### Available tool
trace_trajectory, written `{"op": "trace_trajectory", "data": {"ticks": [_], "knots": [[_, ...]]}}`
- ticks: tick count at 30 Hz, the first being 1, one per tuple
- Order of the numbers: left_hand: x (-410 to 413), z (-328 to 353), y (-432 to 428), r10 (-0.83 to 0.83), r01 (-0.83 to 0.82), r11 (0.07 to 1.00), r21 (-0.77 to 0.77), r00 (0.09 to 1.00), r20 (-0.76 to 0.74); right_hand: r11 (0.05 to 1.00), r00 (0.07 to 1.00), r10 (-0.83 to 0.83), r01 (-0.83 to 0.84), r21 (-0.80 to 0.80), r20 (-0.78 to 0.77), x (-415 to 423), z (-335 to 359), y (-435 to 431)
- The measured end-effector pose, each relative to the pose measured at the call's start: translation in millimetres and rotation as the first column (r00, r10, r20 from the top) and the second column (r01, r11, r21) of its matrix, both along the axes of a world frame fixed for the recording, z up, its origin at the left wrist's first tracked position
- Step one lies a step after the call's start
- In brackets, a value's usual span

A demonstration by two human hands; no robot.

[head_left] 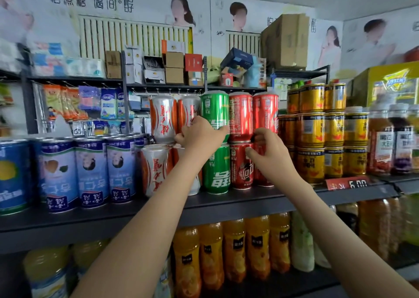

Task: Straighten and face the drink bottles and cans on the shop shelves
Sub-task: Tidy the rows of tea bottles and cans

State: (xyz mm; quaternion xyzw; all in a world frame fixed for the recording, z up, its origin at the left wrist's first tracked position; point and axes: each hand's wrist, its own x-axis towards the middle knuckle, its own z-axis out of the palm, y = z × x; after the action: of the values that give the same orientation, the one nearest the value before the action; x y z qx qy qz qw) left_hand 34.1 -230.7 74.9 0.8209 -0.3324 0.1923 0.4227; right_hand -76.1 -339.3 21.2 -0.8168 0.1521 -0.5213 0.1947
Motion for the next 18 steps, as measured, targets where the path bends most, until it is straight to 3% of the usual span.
{"op": "trace_trajectory", "data": {"ticks": [6,9,13,16,18], "knots": [[11.0,0.6,3.8,-0.054,0.053,0.998,0.026,0.998,0.042,0.999,0.998,-0.029,0.027,0.039,0.052,-0.4,6.8,-7.5],[21.0,9.9,13.8,-0.233,0.236,0.968,0.081,0.971,-0.045,0.991,0.993,-0.072,0.061,0.115,0.089,-2.6,11.9,-18.2],[24.1,13.2,22.5,-0.466,0.48,0.877,0.041,0.867,-0.175,0.981,0.987,-0.08,0.054,0.185,0.141,-3.3,19.2,-28.5],[22.0,9.3,22.2,-0.468,0.474,0.88,-0.011,0.865,-0.183,0.968,0.982,-0.083,0.039,0.247,0.168,-4.0,24.8,-39.6],[16.9,6.5,21.2,-0.342,0.343,0.939,-0.022,0.93,-0.137,0.939,0.984,-0.017,-0.046,0.342,0.179,-5.8,29.9,-45.1]]}}
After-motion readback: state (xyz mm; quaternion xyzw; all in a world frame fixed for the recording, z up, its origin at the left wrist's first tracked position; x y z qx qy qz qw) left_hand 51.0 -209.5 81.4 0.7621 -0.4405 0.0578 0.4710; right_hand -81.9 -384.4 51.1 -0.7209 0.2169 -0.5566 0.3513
